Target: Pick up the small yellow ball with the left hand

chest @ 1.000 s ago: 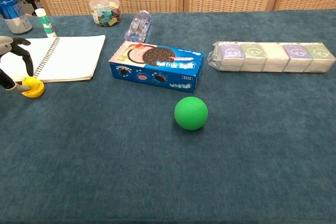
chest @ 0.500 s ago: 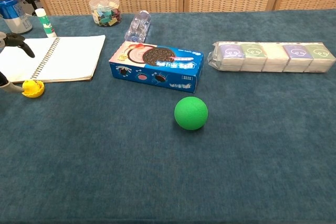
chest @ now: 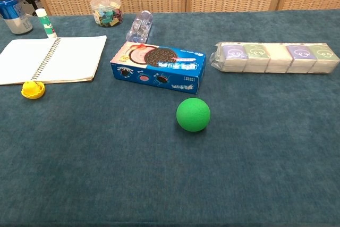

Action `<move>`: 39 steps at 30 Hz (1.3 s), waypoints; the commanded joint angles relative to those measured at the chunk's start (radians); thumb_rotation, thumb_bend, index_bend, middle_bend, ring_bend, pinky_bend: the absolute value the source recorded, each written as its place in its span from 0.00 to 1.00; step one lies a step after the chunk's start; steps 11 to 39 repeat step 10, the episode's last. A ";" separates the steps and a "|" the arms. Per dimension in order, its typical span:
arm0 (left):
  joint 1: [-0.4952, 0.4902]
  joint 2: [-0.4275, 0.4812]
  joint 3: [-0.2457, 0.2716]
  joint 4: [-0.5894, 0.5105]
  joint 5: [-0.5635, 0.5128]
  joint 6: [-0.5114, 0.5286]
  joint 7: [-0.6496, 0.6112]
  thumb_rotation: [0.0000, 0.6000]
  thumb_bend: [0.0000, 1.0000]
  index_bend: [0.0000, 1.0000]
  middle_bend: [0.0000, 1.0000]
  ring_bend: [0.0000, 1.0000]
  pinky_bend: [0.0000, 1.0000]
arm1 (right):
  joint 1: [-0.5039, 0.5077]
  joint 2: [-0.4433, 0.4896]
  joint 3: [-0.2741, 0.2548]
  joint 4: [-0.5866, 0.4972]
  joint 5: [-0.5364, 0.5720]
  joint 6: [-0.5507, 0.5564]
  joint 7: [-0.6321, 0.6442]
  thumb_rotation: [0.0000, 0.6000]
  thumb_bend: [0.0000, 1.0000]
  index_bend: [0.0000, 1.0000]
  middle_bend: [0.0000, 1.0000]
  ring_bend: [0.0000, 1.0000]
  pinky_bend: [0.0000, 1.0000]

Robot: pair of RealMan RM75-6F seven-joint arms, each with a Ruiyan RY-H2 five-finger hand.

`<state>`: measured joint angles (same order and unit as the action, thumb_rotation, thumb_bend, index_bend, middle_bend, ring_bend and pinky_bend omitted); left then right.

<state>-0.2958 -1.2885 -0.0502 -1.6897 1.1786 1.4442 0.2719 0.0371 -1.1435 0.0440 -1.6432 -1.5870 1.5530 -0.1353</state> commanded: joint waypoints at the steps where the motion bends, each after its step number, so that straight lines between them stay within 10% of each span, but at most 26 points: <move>1: 0.057 -0.004 0.044 0.020 0.071 0.090 0.009 1.00 0.15 0.24 0.00 0.00 0.00 | 0.000 -0.001 0.000 -0.001 0.001 -0.001 -0.002 1.00 0.00 0.15 0.00 0.00 0.00; 10: 0.137 -0.030 0.114 0.068 0.220 0.162 0.006 1.00 0.15 0.24 0.00 0.00 0.00 | -0.003 0.003 -0.004 -0.008 0.007 -0.005 -0.014 1.00 0.00 0.15 0.00 0.00 0.00; 39: 0.137 -0.030 0.114 0.068 0.220 0.162 0.006 1.00 0.15 0.24 0.00 0.00 0.00 | -0.003 0.003 -0.004 -0.008 0.007 -0.005 -0.014 1.00 0.00 0.15 0.00 0.00 0.00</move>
